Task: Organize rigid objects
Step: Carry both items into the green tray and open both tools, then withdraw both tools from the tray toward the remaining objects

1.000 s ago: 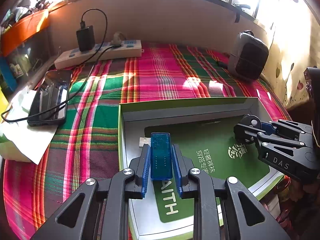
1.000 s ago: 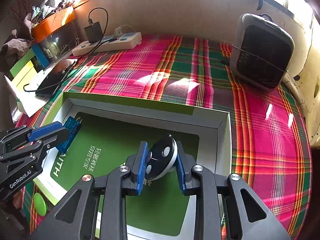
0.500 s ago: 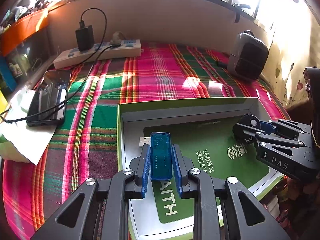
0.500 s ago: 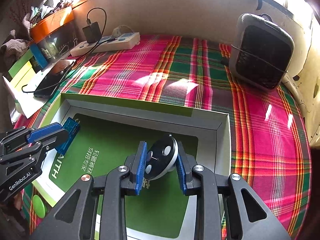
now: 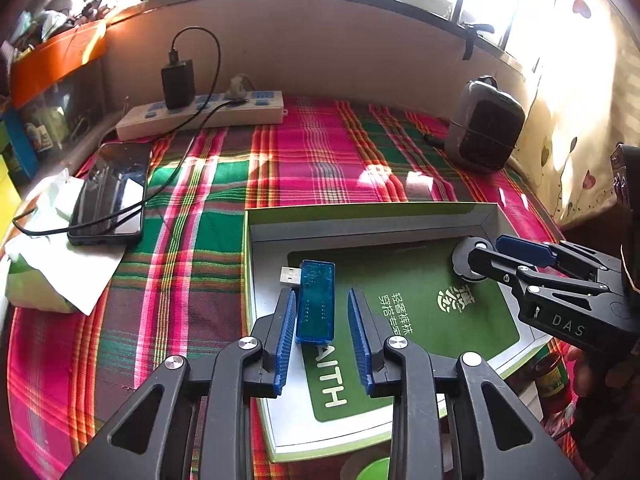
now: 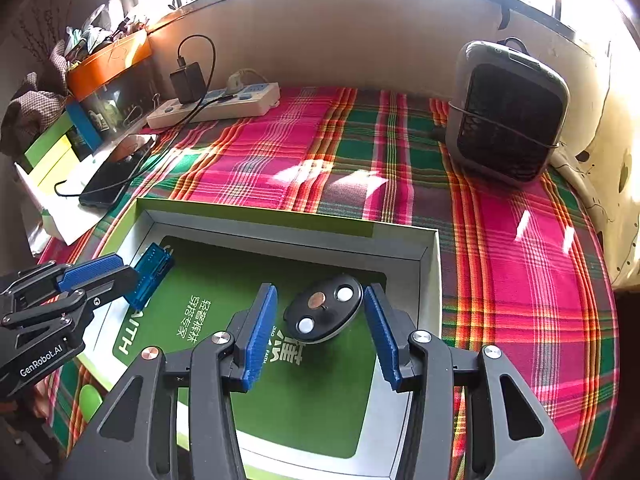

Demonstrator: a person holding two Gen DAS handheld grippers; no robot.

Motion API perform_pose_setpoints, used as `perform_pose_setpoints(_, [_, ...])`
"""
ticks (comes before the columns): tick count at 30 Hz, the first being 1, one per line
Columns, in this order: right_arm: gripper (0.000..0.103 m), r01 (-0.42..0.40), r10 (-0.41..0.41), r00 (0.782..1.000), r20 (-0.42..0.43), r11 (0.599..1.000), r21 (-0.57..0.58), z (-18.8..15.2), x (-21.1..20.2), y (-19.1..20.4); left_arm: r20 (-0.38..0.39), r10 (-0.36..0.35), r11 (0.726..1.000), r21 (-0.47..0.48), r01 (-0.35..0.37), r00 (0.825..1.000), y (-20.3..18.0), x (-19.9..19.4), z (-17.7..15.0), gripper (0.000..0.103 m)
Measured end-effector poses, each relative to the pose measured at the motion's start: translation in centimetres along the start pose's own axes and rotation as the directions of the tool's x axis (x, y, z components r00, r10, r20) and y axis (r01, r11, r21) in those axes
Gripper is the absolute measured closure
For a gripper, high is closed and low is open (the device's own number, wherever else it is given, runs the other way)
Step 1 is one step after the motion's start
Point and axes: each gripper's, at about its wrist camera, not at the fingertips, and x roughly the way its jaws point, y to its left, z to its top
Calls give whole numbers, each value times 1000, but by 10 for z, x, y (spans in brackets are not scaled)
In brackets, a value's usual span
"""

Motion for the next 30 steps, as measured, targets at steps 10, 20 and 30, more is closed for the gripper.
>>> perform_pose_setpoints(10, [56,3,-4,999,55,1000,17,-16,-40,0,43,-24,1000,-9,24,999,0,-36,-19,74])
perform_pose_setpoints(20, [56,71,-78,990,118,995,64,-67,-94,0,81,-53,997,-43,57,995,9,-69,-50,73])
perform_pose_setpoints(30, [56,201,-222,971,91,959,199,-138,-125,0,68,-97,994,-41,100,993,10,-83,-83,72])
